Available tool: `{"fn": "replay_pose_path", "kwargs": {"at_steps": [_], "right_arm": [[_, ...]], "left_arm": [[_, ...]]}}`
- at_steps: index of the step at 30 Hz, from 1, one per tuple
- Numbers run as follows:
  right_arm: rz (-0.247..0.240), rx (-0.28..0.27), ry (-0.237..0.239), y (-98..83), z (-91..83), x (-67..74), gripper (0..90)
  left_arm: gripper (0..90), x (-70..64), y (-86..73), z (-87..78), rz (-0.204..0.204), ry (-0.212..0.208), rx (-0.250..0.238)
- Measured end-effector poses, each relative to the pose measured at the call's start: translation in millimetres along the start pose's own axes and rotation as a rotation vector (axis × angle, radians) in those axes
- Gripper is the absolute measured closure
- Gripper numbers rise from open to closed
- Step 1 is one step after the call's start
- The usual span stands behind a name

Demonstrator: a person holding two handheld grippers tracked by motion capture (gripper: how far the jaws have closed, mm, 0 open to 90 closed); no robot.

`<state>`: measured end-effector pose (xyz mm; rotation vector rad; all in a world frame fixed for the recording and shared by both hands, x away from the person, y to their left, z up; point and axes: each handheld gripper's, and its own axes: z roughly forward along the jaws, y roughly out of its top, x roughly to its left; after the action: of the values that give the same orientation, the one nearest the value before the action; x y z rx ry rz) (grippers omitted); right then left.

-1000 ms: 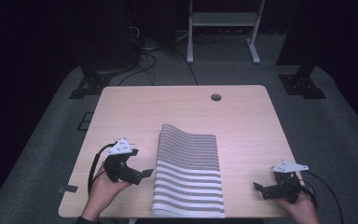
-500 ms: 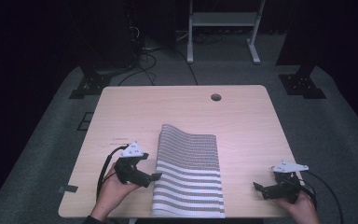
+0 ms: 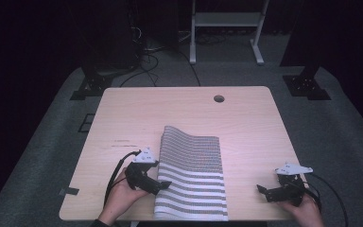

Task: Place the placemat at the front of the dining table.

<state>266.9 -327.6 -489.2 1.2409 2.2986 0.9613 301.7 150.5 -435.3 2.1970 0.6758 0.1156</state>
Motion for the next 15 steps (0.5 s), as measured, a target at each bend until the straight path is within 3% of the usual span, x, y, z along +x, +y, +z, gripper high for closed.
{"fn": "replay_pose_path", "kwargs": {"at_steps": [7, 15], "right_arm": [[0.000, 0.000, 0.000, 0.0, 0.0, 0.0, 0.0], [0.000, -0.001, 0.000, 0.0, 0.0, 0.0, 0.0]], "left_arm": [[5.4, -3.6, 4.4, 6.3, 0.004, -0.001, 0.014], [15.6, -1.1, 2.7, 8.3, -0.003, 0.016, 0.052]]}}
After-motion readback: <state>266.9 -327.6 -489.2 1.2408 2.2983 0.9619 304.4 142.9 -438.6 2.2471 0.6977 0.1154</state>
